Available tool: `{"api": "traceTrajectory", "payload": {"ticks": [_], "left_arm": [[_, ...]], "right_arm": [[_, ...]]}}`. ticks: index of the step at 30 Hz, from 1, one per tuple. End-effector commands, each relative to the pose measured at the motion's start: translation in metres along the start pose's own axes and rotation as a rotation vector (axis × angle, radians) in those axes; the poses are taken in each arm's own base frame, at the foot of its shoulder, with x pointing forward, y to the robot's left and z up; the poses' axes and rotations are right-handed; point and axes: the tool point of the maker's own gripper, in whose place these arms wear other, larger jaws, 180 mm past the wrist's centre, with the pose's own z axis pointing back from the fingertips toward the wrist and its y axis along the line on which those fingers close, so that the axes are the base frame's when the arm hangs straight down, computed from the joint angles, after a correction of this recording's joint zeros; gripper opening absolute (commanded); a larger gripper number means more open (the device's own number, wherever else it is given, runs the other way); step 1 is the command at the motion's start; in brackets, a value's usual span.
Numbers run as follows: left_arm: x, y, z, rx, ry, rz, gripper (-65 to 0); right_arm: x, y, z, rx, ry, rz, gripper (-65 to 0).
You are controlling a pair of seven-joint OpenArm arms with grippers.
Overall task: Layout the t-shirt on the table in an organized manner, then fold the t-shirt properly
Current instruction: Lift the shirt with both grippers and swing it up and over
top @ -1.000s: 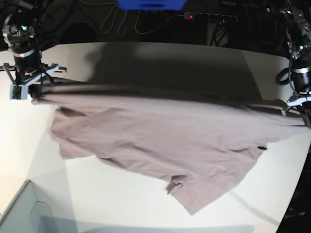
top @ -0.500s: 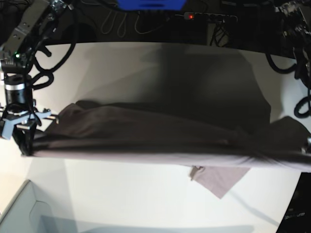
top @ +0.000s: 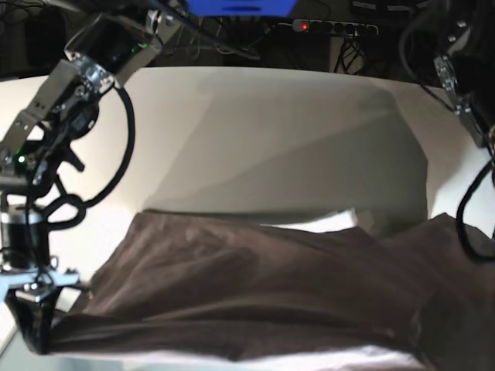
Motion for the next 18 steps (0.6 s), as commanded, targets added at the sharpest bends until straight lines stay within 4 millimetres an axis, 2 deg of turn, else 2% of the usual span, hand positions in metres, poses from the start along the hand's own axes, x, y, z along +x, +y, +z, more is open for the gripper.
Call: {"api": "traceTrajectory", "payload": {"ticks": [1, 6, 9, 15, 18], "left_arm": [[0.019, -0.005, -0.009, -0.013, -0.063, -0.007, -64.9], [0.022, -0.027, -0.015, -0.055, -0.082, -0.067, -64.9], [0.025, -0.032, -0.016, -0.065, -0.093, -0.079, -64.9], [0.045, -0.039, -0.010, -0.081, -0.147, -0.092, -64.9], [0.046, -0.039, -0.007, -0.083, -0.149, -0.095, -64.9]], "right_arm": [[0.027, -0.008, -0.007, -0.045, -0.095, -0.018, -65.0], [0.065, -0.024, -0.020, -0.079, -0.193, 0.017, -65.0], [0.084, -0.029, -0.025, -0.075, -0.235, 0.058, -65.0], [0.096, -0.032, -0.025, -0.064, -0.263, 0.101, -65.0], [0.105, -0.033, -0.024, -0.067, -0.303, 0.104, -65.0]]}}
